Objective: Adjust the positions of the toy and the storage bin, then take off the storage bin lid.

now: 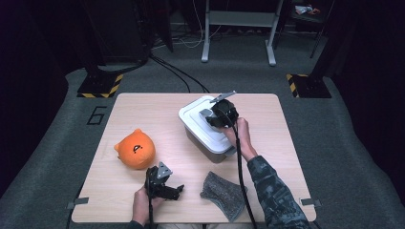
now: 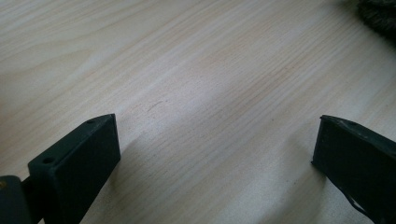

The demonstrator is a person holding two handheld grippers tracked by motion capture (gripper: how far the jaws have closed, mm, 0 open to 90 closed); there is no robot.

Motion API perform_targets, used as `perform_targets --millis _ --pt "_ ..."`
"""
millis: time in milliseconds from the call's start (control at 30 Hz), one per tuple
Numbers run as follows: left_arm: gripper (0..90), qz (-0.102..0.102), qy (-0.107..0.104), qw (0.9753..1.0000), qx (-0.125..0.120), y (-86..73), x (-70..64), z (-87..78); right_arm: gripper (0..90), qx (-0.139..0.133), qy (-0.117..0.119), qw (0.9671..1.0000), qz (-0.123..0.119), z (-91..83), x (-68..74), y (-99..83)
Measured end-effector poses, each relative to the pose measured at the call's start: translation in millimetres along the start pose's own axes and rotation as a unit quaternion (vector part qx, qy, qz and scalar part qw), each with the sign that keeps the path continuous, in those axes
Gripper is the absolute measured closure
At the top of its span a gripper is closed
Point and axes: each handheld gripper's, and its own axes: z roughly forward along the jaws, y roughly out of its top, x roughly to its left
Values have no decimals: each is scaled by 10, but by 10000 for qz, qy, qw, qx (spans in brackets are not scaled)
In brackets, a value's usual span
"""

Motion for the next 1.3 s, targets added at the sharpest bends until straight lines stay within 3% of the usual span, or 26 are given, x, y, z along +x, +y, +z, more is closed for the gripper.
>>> perform_targets --millis 167,533,600,633,833,1067,1100,1133,1167,1300 --pt "4 2 1 10000 1 0 0 0 665 -13 4 9999 -126 35 23 30" --pt "4 2 0 10000 1 0 0 0 664 11 -25 9999 -121 38 32 46" --pt "4 0 0 10000 2 0 0 0 663 -24 -37 10000 -28 31 42 48" --pt "4 11 3 10000 3 1 1 0 663 -8 -36 10000 44 19 52 49" --pt "4 9 2 10000 2 0 1 0 664 -74 -88 9999 -123 -31 20 68" --pt "4 8 2 10000 2 0 1 0 663 -97 -151 9998 -78 -125 -9 66" --pt "4 9 3 10000 3 1 1 0 663 -147 -170 9996 -172 -136 -30 67" --pt "4 -4 8 10000 -8 0 0 1 663 -124 -181 9998 -10 -155 -14 69" --pt "4 -6 6 10000 -10 0 0 1 663 -134 -182 9997 -116 -169 -40 71" --pt "4 -14 5 10000 -7 0 -2 1 663 -241 -228 9994 -33 -249 -79 76"
